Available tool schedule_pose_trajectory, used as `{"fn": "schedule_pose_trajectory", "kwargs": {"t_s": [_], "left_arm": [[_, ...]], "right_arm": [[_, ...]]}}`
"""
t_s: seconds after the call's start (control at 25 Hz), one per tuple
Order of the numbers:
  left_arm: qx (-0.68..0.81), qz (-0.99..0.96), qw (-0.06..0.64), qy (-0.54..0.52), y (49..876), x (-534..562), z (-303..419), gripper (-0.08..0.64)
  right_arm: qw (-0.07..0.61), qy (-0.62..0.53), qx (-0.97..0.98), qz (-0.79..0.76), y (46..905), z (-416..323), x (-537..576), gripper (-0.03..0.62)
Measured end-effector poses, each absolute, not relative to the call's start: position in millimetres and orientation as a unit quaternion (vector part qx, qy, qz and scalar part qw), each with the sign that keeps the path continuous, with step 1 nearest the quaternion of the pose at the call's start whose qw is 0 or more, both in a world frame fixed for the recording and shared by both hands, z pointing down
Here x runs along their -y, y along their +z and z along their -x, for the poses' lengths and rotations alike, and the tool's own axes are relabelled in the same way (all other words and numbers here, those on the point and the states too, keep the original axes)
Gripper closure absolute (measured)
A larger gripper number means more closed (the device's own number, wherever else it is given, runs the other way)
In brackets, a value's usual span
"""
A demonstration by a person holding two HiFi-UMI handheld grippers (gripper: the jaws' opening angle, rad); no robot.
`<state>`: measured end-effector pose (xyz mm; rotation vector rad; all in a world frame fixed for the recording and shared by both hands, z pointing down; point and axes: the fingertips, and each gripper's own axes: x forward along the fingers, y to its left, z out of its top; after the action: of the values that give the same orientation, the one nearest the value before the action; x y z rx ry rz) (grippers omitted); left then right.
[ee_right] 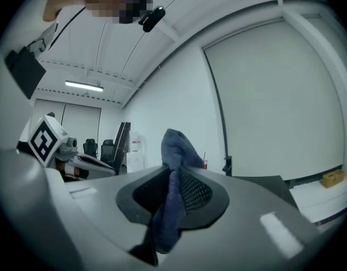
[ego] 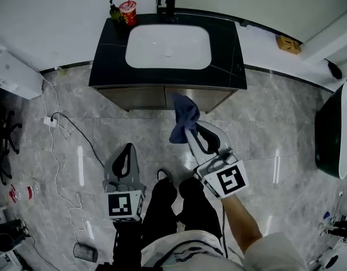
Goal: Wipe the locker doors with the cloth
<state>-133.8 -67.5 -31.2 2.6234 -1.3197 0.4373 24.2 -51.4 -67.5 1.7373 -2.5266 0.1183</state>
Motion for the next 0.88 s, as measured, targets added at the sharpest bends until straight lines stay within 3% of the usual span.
{"fn": "schedule_pose_trajectory", "kwargs": {"t_s": [0.4, 0.88], "left_arm": [[0.429, -0.896, 0.048, 0.104, -145, 3, 105, 0.558], [0.378, -0.920, 0.023, 0.099, -203, -86, 70, 0.558]], "right_arm": [[0.005, 0.034, 0.784, -0.620, -173, -64, -46, 0.535], [0.001, 0.016, 0.734, -0.679, -229, -93, -151, 0.537]]}}
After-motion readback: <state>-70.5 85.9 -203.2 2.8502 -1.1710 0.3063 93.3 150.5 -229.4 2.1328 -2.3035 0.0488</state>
